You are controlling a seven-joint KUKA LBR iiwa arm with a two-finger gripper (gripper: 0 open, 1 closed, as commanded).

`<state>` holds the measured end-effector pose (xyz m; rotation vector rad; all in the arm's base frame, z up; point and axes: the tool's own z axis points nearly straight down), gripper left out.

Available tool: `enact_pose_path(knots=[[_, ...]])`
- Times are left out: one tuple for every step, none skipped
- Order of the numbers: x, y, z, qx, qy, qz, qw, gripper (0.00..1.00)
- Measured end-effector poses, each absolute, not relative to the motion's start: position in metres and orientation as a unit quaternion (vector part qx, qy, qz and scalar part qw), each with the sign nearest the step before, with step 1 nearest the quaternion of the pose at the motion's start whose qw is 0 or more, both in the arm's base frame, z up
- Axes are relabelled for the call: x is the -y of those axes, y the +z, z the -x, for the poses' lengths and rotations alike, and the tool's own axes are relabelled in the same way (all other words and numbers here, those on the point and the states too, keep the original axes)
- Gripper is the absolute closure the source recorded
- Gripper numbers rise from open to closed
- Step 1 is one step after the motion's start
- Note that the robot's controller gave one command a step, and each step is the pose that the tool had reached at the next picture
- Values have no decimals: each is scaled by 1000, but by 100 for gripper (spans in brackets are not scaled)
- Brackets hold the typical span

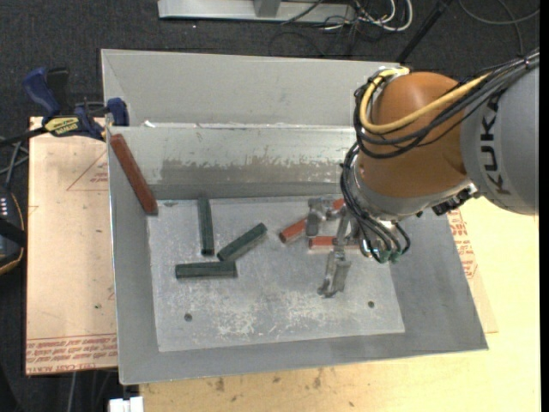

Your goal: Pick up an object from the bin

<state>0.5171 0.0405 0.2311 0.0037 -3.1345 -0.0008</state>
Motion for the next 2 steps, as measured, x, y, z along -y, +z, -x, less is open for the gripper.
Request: enact_pose_path(knots=[[-40,235,-519,1000,-1,0,0,0],[-27,214,-572,1000,-1,29,-3,0]])
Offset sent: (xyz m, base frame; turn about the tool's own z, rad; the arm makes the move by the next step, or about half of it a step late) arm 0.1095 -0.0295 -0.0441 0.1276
